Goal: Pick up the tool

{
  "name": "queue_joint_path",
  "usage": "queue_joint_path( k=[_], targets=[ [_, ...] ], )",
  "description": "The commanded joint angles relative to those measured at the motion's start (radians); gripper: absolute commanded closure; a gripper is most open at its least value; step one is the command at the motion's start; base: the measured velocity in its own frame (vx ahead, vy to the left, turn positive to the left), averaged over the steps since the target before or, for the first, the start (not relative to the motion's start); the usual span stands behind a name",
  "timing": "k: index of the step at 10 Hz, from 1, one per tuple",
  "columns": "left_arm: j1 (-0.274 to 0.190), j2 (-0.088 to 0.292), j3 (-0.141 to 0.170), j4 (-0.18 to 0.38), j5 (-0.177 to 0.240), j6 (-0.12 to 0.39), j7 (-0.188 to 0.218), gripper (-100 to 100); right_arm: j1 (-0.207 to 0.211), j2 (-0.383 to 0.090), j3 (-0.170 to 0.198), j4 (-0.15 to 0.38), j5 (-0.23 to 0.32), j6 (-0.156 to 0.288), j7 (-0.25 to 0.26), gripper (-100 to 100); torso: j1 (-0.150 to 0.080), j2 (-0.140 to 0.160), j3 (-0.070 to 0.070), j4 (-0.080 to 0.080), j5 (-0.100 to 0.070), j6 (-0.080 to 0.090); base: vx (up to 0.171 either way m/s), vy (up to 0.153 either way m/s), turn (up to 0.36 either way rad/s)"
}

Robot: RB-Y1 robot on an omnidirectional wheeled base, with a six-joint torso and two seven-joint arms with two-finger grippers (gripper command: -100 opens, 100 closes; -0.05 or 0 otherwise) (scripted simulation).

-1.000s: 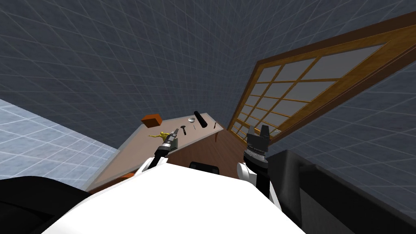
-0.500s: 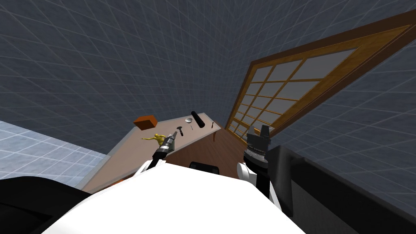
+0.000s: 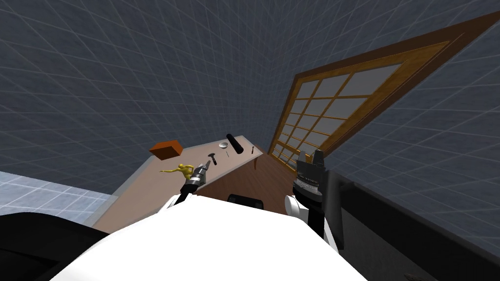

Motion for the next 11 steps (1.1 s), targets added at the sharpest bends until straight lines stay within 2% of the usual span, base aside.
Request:
queue_joint_path(
  k=[1, 3, 4, 5, 6, 7, 8, 9, 10, 11],
  targets=[
    [-0.016, -0.002, 0.026, 0.05, -0.002, -0.01, -0.05, -100, 0.0, 0.0, 0.0, 0.0, 0.0, 0.0, 0.0, 0, 0.0, 0.0, 0.0, 0.0, 0.0, 0.0, 0.026, -0.016, -0.129],
    [-0.016, -0.002, 0.026, 0.079, -0.002, -0.01, -0.055, -100, 0.0, 0.0, 0.0, 0.0, 0.0, 0.0, 0.0, 0, 0.0, 0.0, 0.0, 0.0, 0.0, 0.0, 0.014, -0.006, -0.034],
    [-0.031, 0.002, 0.051, 0.121, -0.002, -0.019, -0.097, -100, 0.0, 0.0, 0.0, 0.0, 0.0, 0.0, 0.0, 0, 0.0, 0.0, 0.0, 0.0, 0.0, 0.0, 0.014, -0.007, -0.16],
    [-0.031, 0.002, 0.051, 0.143, -0.002, -0.019, -0.097, -100, 0.0, 0.0, 0.0, 0.0, 0.0, 0.0, 0.0, 0, 0.0, 0.0, 0.0, 0.0, 0.0, 0.001, 0.016, -0.002, -0.09],
    [-0.046, 0.007, 0.076, 0.179, 0.0, -0.028, -0.139, -100, 0.0, 0.0, 0.0, 0.0, 0.0, 0.0, 0.0, 0, 0.0, 0.0, 0.0, 0.0, 0.0, 0.0, 0.023, -0.005, -0.147],
    [-0.046, 0.007, 0.076, 0.206, 0.0, -0.028, -0.139, -100, 0.0, 0.0, 0.0, 0.0, 0.0, 0.0, 0.0, 0, 0.0, 0.0, 0.0, 0.0, 0.0, 0.001, 0.02, 0.001, -0.072],
    [-0.062, 0.01, 0.102, 0.25, 0.002, -0.037, -0.181, -100, 0.0, 0.0, 0.0, 0.0, 0.0, 0.0, 0.0, 0, 0.001, 0.0, 0.0, 0.0, 0.0, 0.0, 0.021, -0.002, -0.134],
    [-0.062, 0.01, 0.102, 0.263, 0.002, -0.037, -0.181, -100, 0.0, 0.0, 0.0, 0.0, 0.0, 0.0, 0.0, 0, 0.001, 0.0, 0.0, 0.0, 0.0, 0.0, 0.018, 0.003, -0.074],
    [-0.077, 0.014, 0.126, 0.294, 0.006, -0.046, -0.221, -100, 0.0, 0.0, 0.0, 0.0, 0.0, 0.0, 0.0, 0, 0.001, 0.0, 0.0, 0.0, 0.0, 0.0, 0.026, 0.003, -0.143],
    [-0.077, 0.014, 0.126, 0.322, 0.006, -0.046, -0.222, -100, 0.0, 0.0, 0.0, 0.0, 0.0, 0.0, 0.0, 0, 0.001, -0.001, 0.0, 0.0, 0.0, 0.0, 0.022, 0.008, -0.073]
  ],
)
